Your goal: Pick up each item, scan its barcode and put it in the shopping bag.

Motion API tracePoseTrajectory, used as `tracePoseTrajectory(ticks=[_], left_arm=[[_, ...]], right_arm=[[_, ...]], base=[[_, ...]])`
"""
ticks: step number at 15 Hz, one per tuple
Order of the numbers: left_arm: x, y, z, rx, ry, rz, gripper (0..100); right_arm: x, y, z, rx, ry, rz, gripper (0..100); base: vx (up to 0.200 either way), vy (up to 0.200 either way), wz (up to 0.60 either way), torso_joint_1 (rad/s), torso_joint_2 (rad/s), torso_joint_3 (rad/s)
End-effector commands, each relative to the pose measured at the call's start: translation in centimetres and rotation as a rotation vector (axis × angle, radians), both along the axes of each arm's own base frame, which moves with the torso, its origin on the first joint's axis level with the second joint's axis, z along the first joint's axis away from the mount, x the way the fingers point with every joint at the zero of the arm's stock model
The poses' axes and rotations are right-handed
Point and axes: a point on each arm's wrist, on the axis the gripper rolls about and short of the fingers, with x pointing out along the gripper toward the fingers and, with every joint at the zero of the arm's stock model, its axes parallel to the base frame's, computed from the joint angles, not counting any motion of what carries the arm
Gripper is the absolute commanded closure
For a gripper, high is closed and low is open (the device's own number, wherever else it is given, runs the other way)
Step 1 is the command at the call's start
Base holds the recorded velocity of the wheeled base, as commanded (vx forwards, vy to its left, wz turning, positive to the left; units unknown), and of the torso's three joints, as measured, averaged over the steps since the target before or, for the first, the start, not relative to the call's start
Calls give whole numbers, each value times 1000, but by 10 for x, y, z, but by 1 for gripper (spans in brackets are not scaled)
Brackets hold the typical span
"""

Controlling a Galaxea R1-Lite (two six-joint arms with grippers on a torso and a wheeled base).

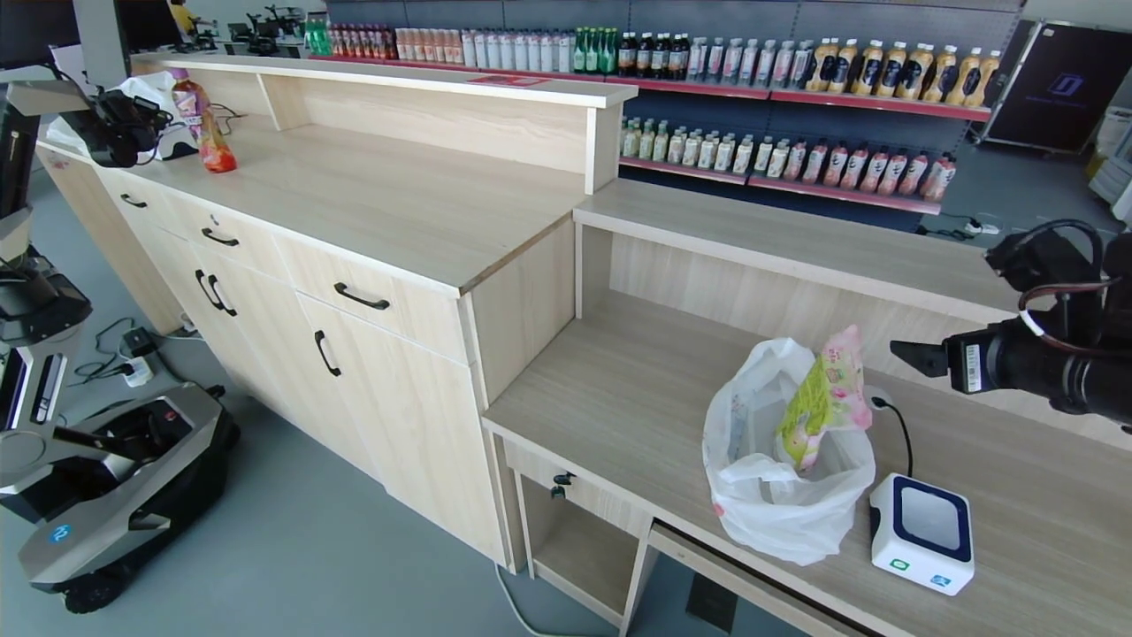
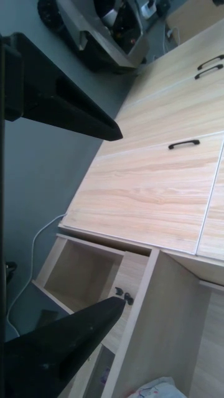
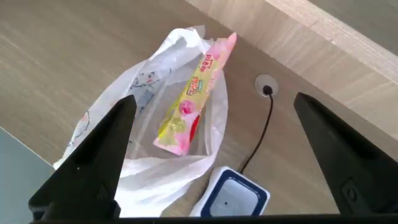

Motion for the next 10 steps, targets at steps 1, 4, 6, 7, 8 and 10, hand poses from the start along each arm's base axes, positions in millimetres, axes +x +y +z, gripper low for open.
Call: tracePoseTrajectory(ticks=[1, 4, 6, 7, 8, 10], left_arm=[[0, 0, 0, 0, -1, 0, 0], [0, 0, 0, 0, -1, 0, 0], [0, 0, 0, 0, -1, 0, 0], [0, 0, 0, 0, -1, 0, 0], [0, 0, 0, 0, -1, 0, 0], [0, 0, 0, 0, -1, 0, 0]], right_arm=[[-73, -53, 20, -126, 44, -312, 0], [-113, -106, 10, -175, 268, -651, 0], [-128, -142, -8, -187, 449, -937, 0], [-129, -158, -9, -177, 465, -990, 0], [-125, -170, -14, -173, 469, -1009, 0], [-105, -200, -39, -174, 473, -1016, 0]], base=[[0, 0, -600, 2, -7, 2], [0, 0, -600, -2, 1, 1], [0, 0, -600, 7, 0, 7], [0, 0, -600, 7, -2, 7], [0, 0, 0, 0, 0, 0], [0, 0, 0, 0, 0, 0]])
